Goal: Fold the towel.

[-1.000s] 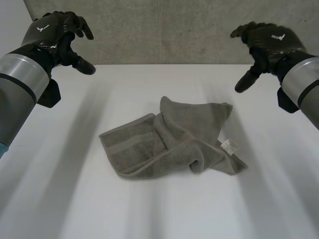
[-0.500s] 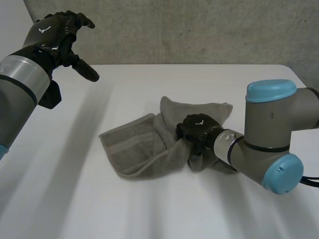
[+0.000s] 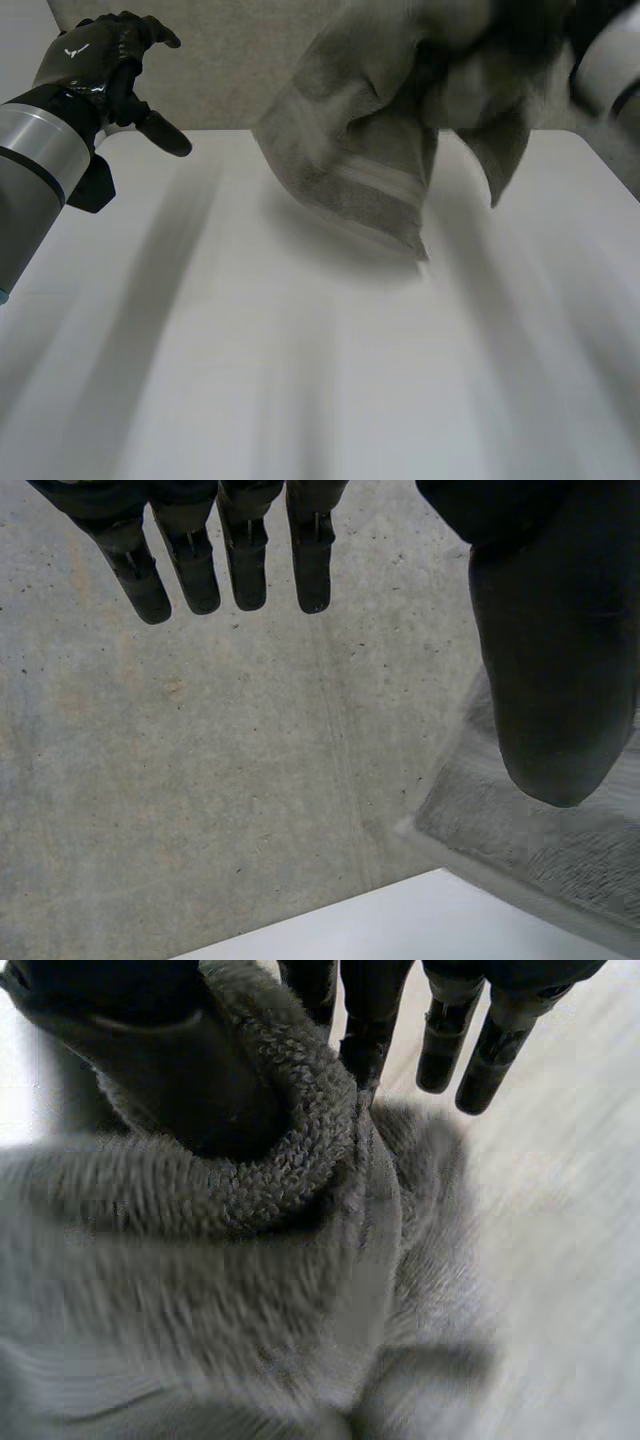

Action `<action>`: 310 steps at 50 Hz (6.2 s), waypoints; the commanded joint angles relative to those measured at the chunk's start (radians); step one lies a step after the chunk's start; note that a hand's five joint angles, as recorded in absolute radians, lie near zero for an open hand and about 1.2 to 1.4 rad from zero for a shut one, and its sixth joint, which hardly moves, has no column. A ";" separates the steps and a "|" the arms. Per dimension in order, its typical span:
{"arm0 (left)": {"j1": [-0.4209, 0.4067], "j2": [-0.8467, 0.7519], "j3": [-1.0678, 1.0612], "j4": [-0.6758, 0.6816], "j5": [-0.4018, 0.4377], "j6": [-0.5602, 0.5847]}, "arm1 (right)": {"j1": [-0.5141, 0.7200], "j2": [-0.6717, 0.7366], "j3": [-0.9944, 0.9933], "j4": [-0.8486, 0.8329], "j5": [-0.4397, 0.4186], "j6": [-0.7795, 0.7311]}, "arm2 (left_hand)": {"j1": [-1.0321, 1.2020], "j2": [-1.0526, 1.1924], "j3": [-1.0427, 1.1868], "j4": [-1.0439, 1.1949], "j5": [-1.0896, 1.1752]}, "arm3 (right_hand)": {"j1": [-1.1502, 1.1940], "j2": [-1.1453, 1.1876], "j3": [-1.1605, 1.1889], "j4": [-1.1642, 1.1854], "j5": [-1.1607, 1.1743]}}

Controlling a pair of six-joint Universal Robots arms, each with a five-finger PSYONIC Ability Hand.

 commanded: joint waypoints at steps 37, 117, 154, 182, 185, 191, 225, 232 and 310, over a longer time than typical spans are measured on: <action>-0.015 -0.002 0.015 -0.014 0.000 0.002 | -0.003 -0.083 0.180 0.101 0.245 0.132 | -0.102 -0.068 -0.052 -0.059 -0.023 | -1.120 -1.096 -0.044 -0.076 -1.141; -0.140 -0.479 0.105 0.196 0.189 0.199 | 0.008 0.420 0.126 0.015 0.122 0.003 | -0.073 -0.039 -0.052 -0.059 0.006 | -0.934 -0.910 -0.044 -0.076 -0.955; -0.040 -0.160 -0.289 0.221 0.204 0.213 | 0.224 -0.104 0.680 0.030 -0.161 -0.049 | -0.093 -0.059 -0.052 -0.059 -0.014 | 0.102 0.126 -0.044 -0.076 0.081; -0.114 -0.431 -0.156 0.269 0.275 0.294 | 0.067 -0.150 0.731 0.078 -0.056 -0.156 | -0.079 -0.044 -0.052 -0.059 0.000 | -1.112 -1.088 -0.044 -0.076 -1.133; -0.127 -0.459 -0.125 0.265 0.275 0.303 | 0.051 -0.150 0.746 0.067 -0.049 -0.176 | -0.079 -0.044 -0.052 -0.059 0.000 | -1.112 -1.088 -0.044 -0.076 -1.133; -0.157 -0.548 -0.024 0.252 0.276 0.318 | 0.026 -0.147 0.761 0.059 -0.049 -0.179 | -0.079 -0.044 -0.052 -0.059 0.000 | -1.104 -1.079 -0.044 -0.076 -1.125; -0.192 -0.654 0.030 0.120 0.331 0.550 | 0.001 -0.075 0.761 0.134 -0.101 -0.299 | 0.941 0.975 -0.052 -0.059 1.019 | -0.362 -0.337 -0.044 -0.076 -0.382; -0.195 -0.635 0.044 0.120 0.350 0.538 | 0.004 -0.003 0.755 0.133 -0.118 -0.303 | 1.066 1.100 -0.052 -0.059 1.145 | -0.328 -0.304 -0.044 -0.076 -0.349; -0.229 -0.675 0.053 0.144 0.273 0.381 | -0.275 -0.012 0.660 0.045 -0.163 -0.139 | 0.347 0.381 -0.052 -0.059 0.426 | 0.102 0.126 -0.044 -0.076 0.081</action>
